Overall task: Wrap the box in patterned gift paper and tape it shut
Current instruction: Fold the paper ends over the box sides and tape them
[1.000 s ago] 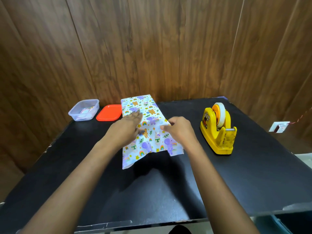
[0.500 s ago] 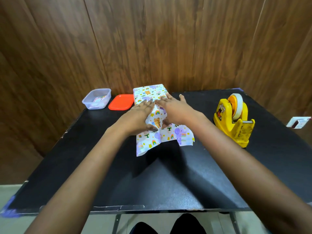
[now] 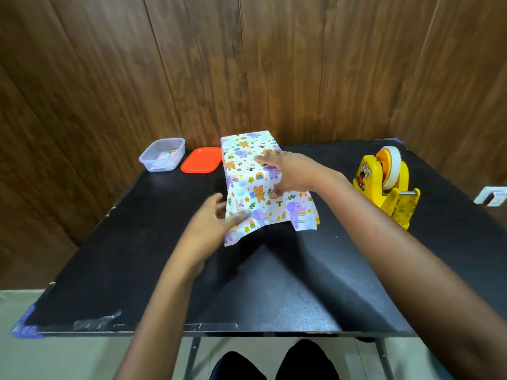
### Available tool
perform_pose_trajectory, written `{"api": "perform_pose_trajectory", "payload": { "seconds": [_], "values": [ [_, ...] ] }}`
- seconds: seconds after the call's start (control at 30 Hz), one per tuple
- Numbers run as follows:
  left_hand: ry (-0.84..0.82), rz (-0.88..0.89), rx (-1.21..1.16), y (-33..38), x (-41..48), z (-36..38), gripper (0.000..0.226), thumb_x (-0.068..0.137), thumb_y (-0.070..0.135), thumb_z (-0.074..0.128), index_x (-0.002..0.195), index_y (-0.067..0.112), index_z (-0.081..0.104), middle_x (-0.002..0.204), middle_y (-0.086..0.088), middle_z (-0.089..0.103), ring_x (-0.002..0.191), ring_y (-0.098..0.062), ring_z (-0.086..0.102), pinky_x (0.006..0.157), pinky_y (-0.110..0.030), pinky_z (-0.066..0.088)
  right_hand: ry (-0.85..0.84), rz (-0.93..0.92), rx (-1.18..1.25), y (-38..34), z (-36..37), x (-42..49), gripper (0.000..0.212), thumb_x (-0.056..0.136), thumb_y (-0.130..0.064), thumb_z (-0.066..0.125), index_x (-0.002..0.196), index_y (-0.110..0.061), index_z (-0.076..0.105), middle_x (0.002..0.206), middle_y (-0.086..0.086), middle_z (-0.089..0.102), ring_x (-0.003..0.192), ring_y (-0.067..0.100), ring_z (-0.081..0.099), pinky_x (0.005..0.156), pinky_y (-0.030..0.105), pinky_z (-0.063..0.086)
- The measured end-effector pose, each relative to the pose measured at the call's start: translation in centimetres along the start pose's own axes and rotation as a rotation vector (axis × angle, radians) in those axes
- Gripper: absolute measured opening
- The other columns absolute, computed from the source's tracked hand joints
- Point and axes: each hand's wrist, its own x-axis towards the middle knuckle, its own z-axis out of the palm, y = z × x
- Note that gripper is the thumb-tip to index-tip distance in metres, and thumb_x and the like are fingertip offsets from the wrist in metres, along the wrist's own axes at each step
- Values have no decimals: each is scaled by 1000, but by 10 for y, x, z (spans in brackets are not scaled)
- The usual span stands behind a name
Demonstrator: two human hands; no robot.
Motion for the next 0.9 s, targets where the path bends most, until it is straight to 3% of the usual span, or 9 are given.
{"api": "perform_pose_trajectory", "payload": {
  "seconds": [0.07,0.17,0.27,0.37,0.47,0.67,0.8,0.9],
  "values": [
    [-24,10,119,-14,-21,17,73,65,21,82,127,27,44,119,15,60,103,-4,59,82,-19,44,-1,3,11,-1,-1,-1,95,76,-29,76,150,-29,15,159,-5,9,146,18,9,115,46,21],
    [416,153,403,-33,-26,42,54,83,10,59,131,25,42,118,7,61,104,-18,58,75,-26,42,4,9,34,-2,-1,-2,95,76,-29,76,150,-29,16,159,-5,10,146,18,10,115,46,22],
    [620,234,480,-45,-20,56,50,84,9,55,132,20,48,117,3,64,103,-24,60,79,-34,47,9,18,37,-2,-1,-3,95,75,-30,77,149,-30,17,158,-6,11,146,18,10,114,47,22],
    [694,323,556,-53,-14,60,51,77,6,63,127,12,55,112,-2,68,93,-28,66,73,-39,53,14,23,61,-1,1,-3,95,75,-29,77,149,-30,18,158,-6,11,146,17,10,115,46,21],
    [769,335,495,-47,-6,63,44,78,22,48,119,12,62,109,-1,70,87,-28,68,70,-39,54,18,28,82,1,0,-4,95,75,-27,77,149,-31,18,158,-7,11,146,17,10,115,45,22],
    [856,405,558,-48,2,55,31,71,21,42,82,11,70,59,-1,65,50,-28,60,46,-28,47,31,33,109,-2,1,-1,94,73,-27,79,148,-32,22,158,-7,13,145,17,13,114,45,24],
    [901,413,670,-55,8,42,34,69,18,43,83,10,72,62,-1,67,50,-27,60,47,-26,48,41,62,119,-2,4,3,95,73,-27,79,148,-33,21,158,-6,13,146,18,12,114,50,22],
    [873,445,726,-61,5,41,29,72,17,50,90,9,71,77,0,73,54,-26,63,48,-27,48,55,38,124,-2,8,5,94,74,-27,78,148,-31,21,158,-6,12,146,15,10,114,43,24]
  ]
}}
